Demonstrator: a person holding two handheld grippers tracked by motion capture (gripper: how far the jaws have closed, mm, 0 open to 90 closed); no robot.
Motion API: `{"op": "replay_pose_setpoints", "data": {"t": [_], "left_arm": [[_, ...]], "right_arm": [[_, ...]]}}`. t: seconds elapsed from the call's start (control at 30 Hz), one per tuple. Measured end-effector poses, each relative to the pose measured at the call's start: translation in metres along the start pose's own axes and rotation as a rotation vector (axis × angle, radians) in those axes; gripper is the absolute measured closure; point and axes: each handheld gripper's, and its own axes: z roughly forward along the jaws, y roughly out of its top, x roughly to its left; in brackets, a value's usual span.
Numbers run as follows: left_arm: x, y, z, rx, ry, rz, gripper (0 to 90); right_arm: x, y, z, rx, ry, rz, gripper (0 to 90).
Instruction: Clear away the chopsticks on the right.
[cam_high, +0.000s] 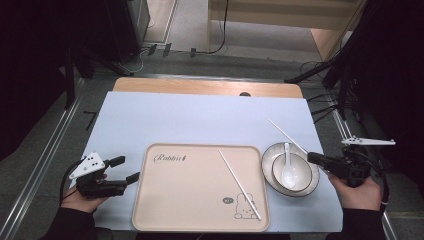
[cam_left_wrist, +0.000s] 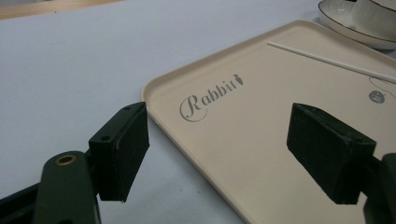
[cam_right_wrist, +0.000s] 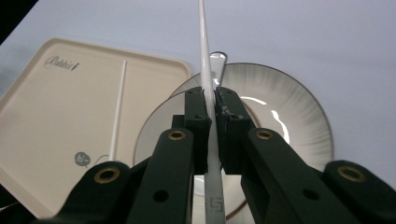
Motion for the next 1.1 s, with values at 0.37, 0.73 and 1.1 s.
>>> {"op": "replay_pose_setpoints", "data": {"t": [0.37,0.73,1.1], "left_arm": [[0.000,0.000,0.000,-0.003,-0.002,-0.002,21.5],[0.000,0.000,-0.001,-0.004,-0.001,-0.003,21.5],[0.000,0.000,0.000,-0.006,-0.003,-0.002,21.5]], "right_arm": [[0.037,-0.004,0.019,0.027,0.033,-0.042,85.3],[0.069,-0.014,0.038,0.040,0.043,-0.085,85.3],[0.091,-0.035,0.061,0.055,0.018,-0.109,85.3]]}}
